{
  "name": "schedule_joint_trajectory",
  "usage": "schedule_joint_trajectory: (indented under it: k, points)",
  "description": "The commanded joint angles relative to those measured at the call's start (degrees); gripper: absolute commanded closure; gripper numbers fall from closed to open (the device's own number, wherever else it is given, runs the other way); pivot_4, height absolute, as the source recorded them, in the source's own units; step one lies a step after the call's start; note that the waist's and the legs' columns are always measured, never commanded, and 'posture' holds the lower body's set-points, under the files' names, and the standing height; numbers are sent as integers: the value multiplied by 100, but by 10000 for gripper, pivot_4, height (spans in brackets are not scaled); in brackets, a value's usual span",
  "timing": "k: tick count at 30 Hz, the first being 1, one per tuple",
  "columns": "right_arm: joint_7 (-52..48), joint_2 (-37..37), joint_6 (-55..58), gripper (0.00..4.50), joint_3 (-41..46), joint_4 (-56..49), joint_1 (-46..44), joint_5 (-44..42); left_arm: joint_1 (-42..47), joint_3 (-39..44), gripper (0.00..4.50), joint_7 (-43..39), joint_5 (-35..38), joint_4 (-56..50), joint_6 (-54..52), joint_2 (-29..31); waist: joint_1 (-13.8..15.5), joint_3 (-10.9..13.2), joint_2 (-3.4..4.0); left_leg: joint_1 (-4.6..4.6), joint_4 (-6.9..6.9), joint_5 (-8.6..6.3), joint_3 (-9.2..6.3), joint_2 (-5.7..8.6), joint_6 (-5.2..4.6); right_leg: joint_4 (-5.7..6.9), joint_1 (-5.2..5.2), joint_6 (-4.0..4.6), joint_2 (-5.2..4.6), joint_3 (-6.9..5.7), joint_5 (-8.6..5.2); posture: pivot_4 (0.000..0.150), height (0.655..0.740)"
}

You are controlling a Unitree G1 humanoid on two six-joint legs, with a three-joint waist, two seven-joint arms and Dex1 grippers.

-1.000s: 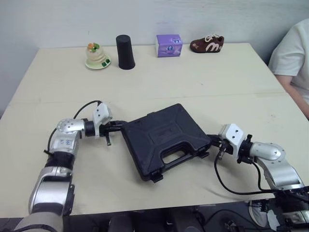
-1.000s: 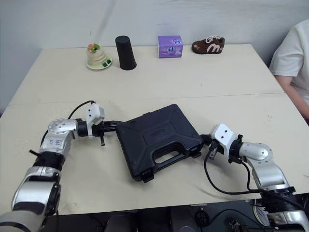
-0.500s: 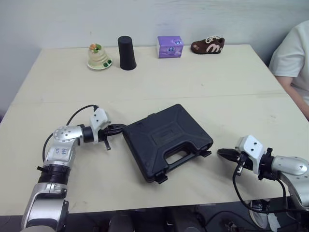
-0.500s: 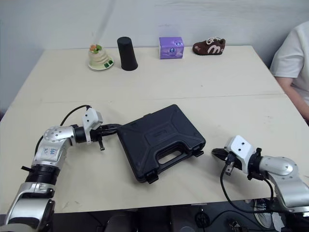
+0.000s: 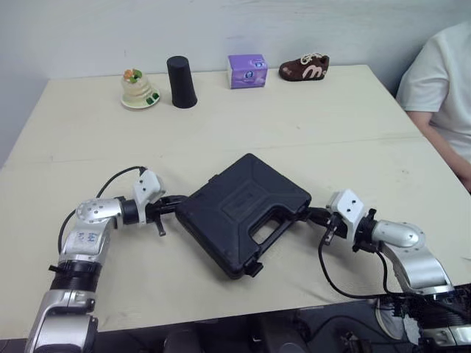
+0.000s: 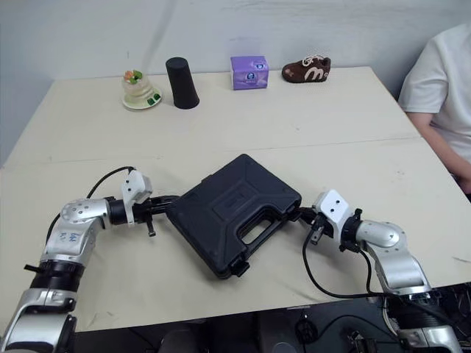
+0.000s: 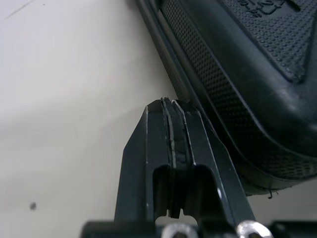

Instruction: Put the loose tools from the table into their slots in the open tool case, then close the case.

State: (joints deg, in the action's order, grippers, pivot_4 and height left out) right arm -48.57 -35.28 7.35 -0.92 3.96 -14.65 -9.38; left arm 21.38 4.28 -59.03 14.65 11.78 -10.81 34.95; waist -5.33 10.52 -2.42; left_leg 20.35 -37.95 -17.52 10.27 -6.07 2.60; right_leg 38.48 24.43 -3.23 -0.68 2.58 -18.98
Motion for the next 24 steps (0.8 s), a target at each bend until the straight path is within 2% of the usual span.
schedule_joint_trajectory:
  k: [1, 4, 6, 9, 12, 20, 24]
  points:
    - [198, 142, -184, 45000, 16, 132, -164, 75, -372, 386, 44681, 258, 338, -934, -262, 127, -1, 1, 2, 0, 0, 0, 1, 0, 0, 2, 1, 0, -2, 1, 0, 1500, 7400]
    - [266, 129, -231, 45000, 113, 56, -52, 75, -214, 750, 44681, 534, 374, -903, -344, 334, 35, 1, 1, 1, 0, 1, -2, -2, 3, 3, 2, 4, -5, 0, -2, 1500, 7400]
    - [315, 34, -135, 45000, 298, -189, 221, -24, 164, 794, 44681, 364, 682, -1054, -610, 449, 62, 1, 1, 0, 0, 2, -4, -2, 5, 4, 2, 5, -3, -2, -2, 1500, 7400]
    - [386, -25, -156, 45000, 561, -479, 583, -137, 819, 515, 44681, 181, 1106, -1370, -1166, 339, 158, 1, 2, 12, 1, 2, -17, 13, 4, -3, 1, 7, -1, -20, -4, 1500, 7400]
    - [365, -46, -35, 45000, 820, -924, 1008, -397, 1402, -114, 44681, -23, 1106, -1531, -1418, 111, 214, 0, 4, 17, 0, -6, -7, 26, -11, -25, -3, -7, -10, -11, 4, 1500, 7400]
    - [505, 39, 740, 45000, 1127, -2159, 1770, -1033, 2710, -1655, 44681, 272, 546, -1083, -1884, -1276, 188, 1, 9, 18, -5, -5, -6, 22, -10, -28, -1, -18, 6, 1, 8, 1500, 7400]
    - [693, 112, 721, 45000, 1079, -2265, 1916, -914, 3085, -2475, 44681, 524, -197, -302, -1653, -1902, 190, 1, 13, 3, 1, -3, -13, 25, -3, -23, -2, -18, 15, 15, 8, 1500, 7400]
